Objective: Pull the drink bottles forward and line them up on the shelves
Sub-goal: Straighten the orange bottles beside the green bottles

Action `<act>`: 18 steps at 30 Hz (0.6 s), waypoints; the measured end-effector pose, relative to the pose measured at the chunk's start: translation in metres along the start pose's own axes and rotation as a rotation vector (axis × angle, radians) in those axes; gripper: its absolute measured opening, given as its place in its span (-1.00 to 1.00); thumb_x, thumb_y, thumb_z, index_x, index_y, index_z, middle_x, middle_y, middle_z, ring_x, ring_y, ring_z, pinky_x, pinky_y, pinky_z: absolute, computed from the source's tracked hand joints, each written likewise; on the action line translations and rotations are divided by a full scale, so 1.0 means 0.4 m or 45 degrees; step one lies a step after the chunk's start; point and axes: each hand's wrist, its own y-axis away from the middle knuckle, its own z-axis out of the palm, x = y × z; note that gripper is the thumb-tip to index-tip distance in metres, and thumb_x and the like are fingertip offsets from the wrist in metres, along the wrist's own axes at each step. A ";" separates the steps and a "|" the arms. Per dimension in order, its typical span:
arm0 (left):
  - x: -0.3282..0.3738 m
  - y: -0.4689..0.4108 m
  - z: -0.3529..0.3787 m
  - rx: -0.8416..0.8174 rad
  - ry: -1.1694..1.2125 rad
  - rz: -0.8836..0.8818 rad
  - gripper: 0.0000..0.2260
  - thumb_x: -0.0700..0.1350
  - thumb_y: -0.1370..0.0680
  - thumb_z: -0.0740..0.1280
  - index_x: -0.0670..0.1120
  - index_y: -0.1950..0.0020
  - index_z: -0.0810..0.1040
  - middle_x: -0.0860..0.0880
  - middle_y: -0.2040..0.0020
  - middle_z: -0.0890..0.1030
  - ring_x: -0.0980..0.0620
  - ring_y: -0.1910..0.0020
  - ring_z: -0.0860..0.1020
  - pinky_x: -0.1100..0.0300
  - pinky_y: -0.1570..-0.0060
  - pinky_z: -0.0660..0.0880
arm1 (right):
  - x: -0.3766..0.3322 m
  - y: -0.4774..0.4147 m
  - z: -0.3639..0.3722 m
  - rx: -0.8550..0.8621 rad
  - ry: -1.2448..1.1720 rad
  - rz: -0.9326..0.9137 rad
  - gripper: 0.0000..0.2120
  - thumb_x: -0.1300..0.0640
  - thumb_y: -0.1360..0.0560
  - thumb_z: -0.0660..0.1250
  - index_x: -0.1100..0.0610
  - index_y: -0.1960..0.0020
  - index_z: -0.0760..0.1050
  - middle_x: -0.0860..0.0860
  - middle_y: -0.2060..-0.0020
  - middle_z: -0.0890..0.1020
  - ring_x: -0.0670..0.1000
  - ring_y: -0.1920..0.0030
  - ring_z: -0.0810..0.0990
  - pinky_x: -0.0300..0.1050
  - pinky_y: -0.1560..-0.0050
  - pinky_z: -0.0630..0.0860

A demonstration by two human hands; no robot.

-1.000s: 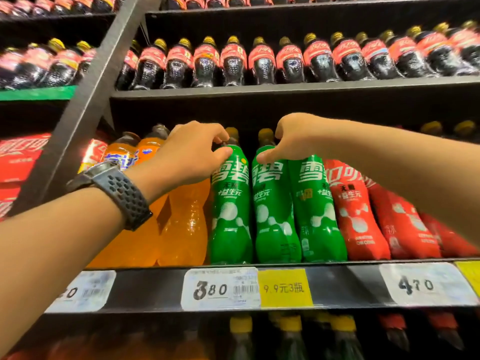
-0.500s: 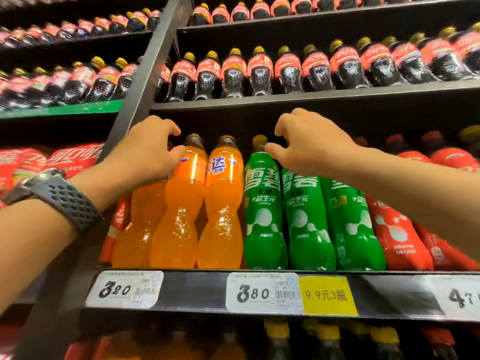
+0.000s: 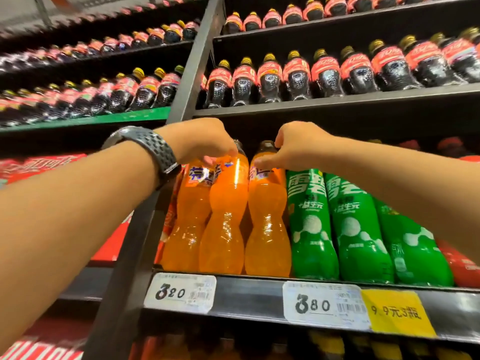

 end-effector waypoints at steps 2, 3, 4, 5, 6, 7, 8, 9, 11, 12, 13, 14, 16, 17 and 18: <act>0.000 -0.007 0.003 0.025 -0.051 0.000 -0.75 0.06 -0.50 0.37 -0.11 0.06 0.48 -0.04 0.22 0.51 0.03 0.28 0.50 0.22 0.40 0.36 | 0.007 -0.005 -0.001 -0.026 -0.016 0.018 -0.41 -0.33 -0.29 0.42 0.17 0.00 0.57 0.08 0.13 0.61 0.06 0.13 0.55 -0.11 0.22 0.47; -0.001 -0.008 0.005 0.052 -0.091 0.013 -0.70 0.12 -0.49 0.38 -0.13 0.08 0.50 -0.03 0.26 0.48 0.04 0.30 0.48 0.21 0.42 0.33 | 0.011 -0.007 -0.003 -0.050 -0.033 0.033 -0.42 -0.32 -0.30 0.42 0.18 -0.01 0.58 0.08 0.14 0.61 0.06 0.12 0.56 -0.12 0.22 0.45; -0.002 -0.008 0.009 0.078 -0.109 0.027 -0.64 0.15 -0.47 0.38 -0.16 0.12 0.53 -0.02 0.31 0.46 0.04 0.33 0.45 0.20 0.44 0.31 | 0.016 -0.008 -0.005 -0.082 -0.047 0.050 -0.42 -0.31 -0.31 0.42 0.17 -0.04 0.59 0.08 0.11 0.62 0.07 0.09 0.56 -0.11 0.20 0.46; -0.004 -0.011 0.014 0.100 -0.111 0.036 -0.59 0.17 -0.46 0.38 -0.20 0.15 0.53 -0.01 0.36 0.42 0.03 0.36 0.44 0.21 0.45 0.30 | 0.019 -0.008 -0.008 -0.116 -0.050 0.063 -0.42 -0.31 -0.33 0.41 0.16 -0.08 0.58 0.08 0.07 0.62 0.07 0.06 0.57 -0.11 0.16 0.47; -0.007 -0.013 0.018 0.105 -0.114 0.038 -0.57 0.18 -0.46 0.37 -0.21 0.15 0.52 -0.01 0.37 0.41 0.01 0.34 0.46 0.21 0.45 0.29 | 0.021 -0.009 -0.010 -0.137 -0.053 0.072 -0.40 -0.32 -0.34 0.38 0.15 -0.12 0.57 0.08 0.03 0.61 0.07 0.03 0.56 -0.11 0.15 0.47; -0.010 -0.018 0.021 0.088 -0.105 0.036 -0.59 0.18 -0.47 0.36 -0.20 0.12 0.54 -0.01 0.34 0.42 -0.02 0.29 0.49 0.22 0.45 0.30 | 0.021 -0.010 -0.012 -0.135 -0.066 0.083 -0.37 -0.35 -0.35 0.35 0.15 -0.15 0.56 0.08 0.01 0.61 0.07 0.01 0.56 -0.11 0.15 0.45; -0.014 -0.026 0.023 0.054 -0.063 0.024 -0.63 0.16 -0.49 0.35 -0.17 0.07 0.55 -0.01 0.28 0.45 -0.03 0.24 0.51 0.22 0.42 0.32 | 0.020 -0.011 -0.013 -0.114 -0.087 0.095 -0.33 -0.38 -0.36 0.31 0.16 -0.17 0.55 0.08 -0.01 0.60 0.08 0.00 0.56 -0.12 0.17 0.43; -0.016 -0.032 0.022 0.024 0.000 0.015 -0.69 0.13 -0.50 0.35 -0.11 0.00 0.53 -0.02 0.21 0.49 -0.01 0.20 0.52 0.22 0.39 0.36 | 0.017 -0.013 -0.013 -0.092 -0.103 0.103 -0.30 -0.40 -0.35 0.29 0.17 -0.18 0.54 0.09 -0.01 0.60 0.09 -0.02 0.55 -0.13 0.19 0.41; -0.019 -0.037 0.020 0.009 0.064 0.007 -0.69 0.12 -0.48 0.38 -0.10 0.00 0.51 -0.05 0.11 0.55 0.02 0.18 0.53 0.22 0.36 0.39 | 0.010 -0.016 -0.009 -0.090 -0.081 0.098 -0.30 -0.40 -0.34 0.31 0.18 -0.14 0.55 0.09 0.03 0.59 0.09 0.01 0.55 -0.14 0.27 0.39; -0.020 -0.038 0.021 0.024 0.041 0.015 -0.66 0.15 -0.46 0.39 -0.11 0.02 0.52 -0.06 0.09 0.57 0.02 0.17 0.53 0.21 0.36 0.38 | 0.008 -0.017 -0.007 -0.104 -0.065 0.091 -0.34 -0.37 -0.34 0.34 0.18 -0.11 0.56 0.08 0.05 0.60 0.08 0.04 0.55 -0.14 0.28 0.40; -0.022 -0.037 0.023 0.049 0.007 0.024 -0.62 0.18 -0.45 0.39 -0.13 0.01 0.54 -0.07 0.09 0.58 0.00 0.16 0.54 0.20 0.35 0.37 | 0.008 -0.017 -0.006 -0.117 -0.071 0.089 -0.38 -0.34 -0.34 0.37 0.17 -0.10 0.57 0.08 0.05 0.61 0.07 0.05 0.56 -0.13 0.24 0.44; -0.021 -0.034 0.025 0.067 -0.020 0.032 -0.58 0.20 -0.44 0.39 -0.15 -0.02 0.55 -0.07 0.09 0.58 -0.01 0.14 0.54 0.20 0.33 0.37 | 0.011 -0.017 -0.005 -0.130 -0.098 0.094 -0.41 -0.31 -0.34 0.39 0.16 -0.09 0.58 0.07 0.03 0.62 0.06 0.04 0.56 -0.11 0.19 0.46; -0.020 -0.027 0.026 0.047 0.001 0.032 -0.55 0.17 -0.46 0.38 -0.17 -0.12 0.55 -0.06 0.08 0.57 0.00 0.14 0.53 0.21 0.33 0.38 | 0.020 -0.014 -0.010 -0.150 -0.160 0.105 -0.48 -0.27 -0.35 0.42 0.12 -0.09 0.61 0.06 0.00 0.63 0.05 0.02 0.57 -0.11 0.11 0.50; -0.021 -0.025 0.022 0.013 0.064 0.020 -0.57 0.13 -0.48 0.38 -0.17 -0.17 0.54 -0.07 0.05 0.56 0.01 0.14 0.54 0.23 0.34 0.39 | 0.024 -0.012 -0.014 -0.165 -0.169 0.107 -0.50 -0.26 -0.36 0.41 0.11 -0.09 0.62 0.05 -0.01 0.64 0.06 0.00 0.57 -0.09 0.04 0.53; -0.021 -0.021 0.016 -0.023 0.141 0.007 -0.60 0.07 -0.49 0.39 -0.16 -0.21 0.53 -0.07 0.03 0.56 0.02 0.12 0.54 0.24 0.34 0.41 | 0.027 -0.010 -0.017 -0.187 -0.159 0.109 -0.51 -0.26 -0.37 0.40 0.10 -0.09 0.62 0.05 -0.02 0.64 0.07 -0.02 0.58 -0.05 -0.02 0.54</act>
